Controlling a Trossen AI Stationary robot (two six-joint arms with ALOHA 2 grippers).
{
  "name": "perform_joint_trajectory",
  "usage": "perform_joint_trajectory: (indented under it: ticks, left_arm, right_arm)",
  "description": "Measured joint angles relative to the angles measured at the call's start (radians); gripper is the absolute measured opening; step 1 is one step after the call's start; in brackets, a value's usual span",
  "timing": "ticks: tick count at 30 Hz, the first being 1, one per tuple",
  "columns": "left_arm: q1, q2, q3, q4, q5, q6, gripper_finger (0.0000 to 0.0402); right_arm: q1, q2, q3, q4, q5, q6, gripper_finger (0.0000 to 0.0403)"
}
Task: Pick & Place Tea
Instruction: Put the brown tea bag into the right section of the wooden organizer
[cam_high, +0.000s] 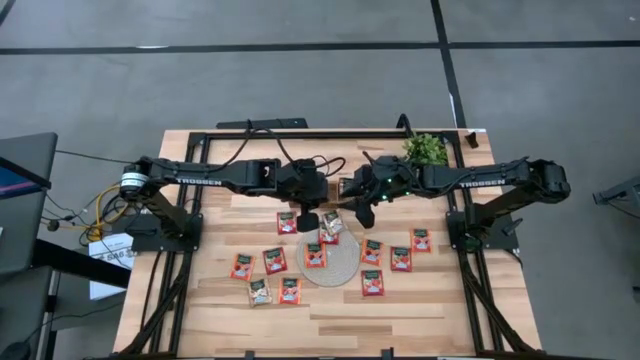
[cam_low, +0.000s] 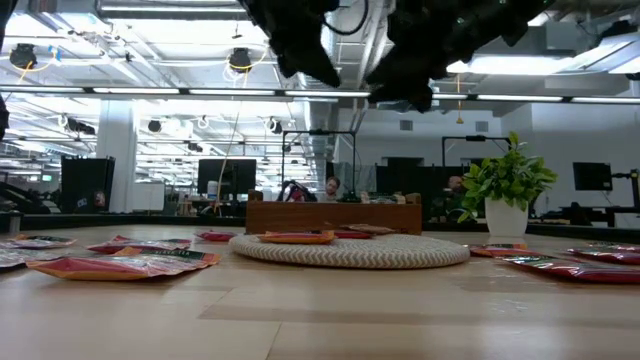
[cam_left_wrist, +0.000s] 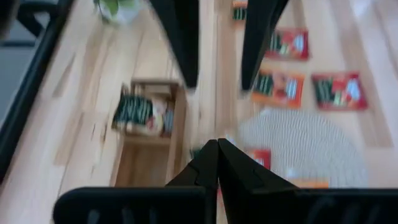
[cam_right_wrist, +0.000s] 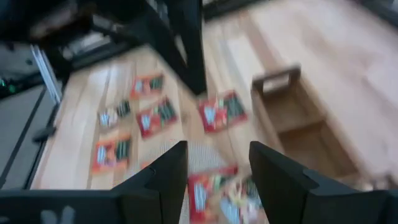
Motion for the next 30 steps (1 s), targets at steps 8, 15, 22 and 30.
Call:
perform_joint_trajectory:
  ticks: [8, 15, 22, 30]
  left_arm:
    - [0.001, 0.0, 0.0, -0.322, -0.017, -0.034, 0.0]
    - [0.045, 0.001, 0.0, -0.566, -0.034, -0.123, 0.0]
    - [0.102, -0.081, -0.164, -0.481, 0.027, -0.168, 0.0]
    - [0.159, -0.324, -0.456, -0.34, 0.032, -0.279, 0.0]
  right_arm:
    - [0.058, 0.086, 0.0, -0.09, -0.01, 0.111, 0.0168]
    - [0.07, 0.215, 0.0, -0.007, -0.011, 0.28, 0.0166]
    - [0.049, 0.277, 0.0, -0.013, -0.009, 0.439, 0.0166]
    - [0.053, 0.345, 0.0, -0.013, -0.001, 0.551, 0.0166]
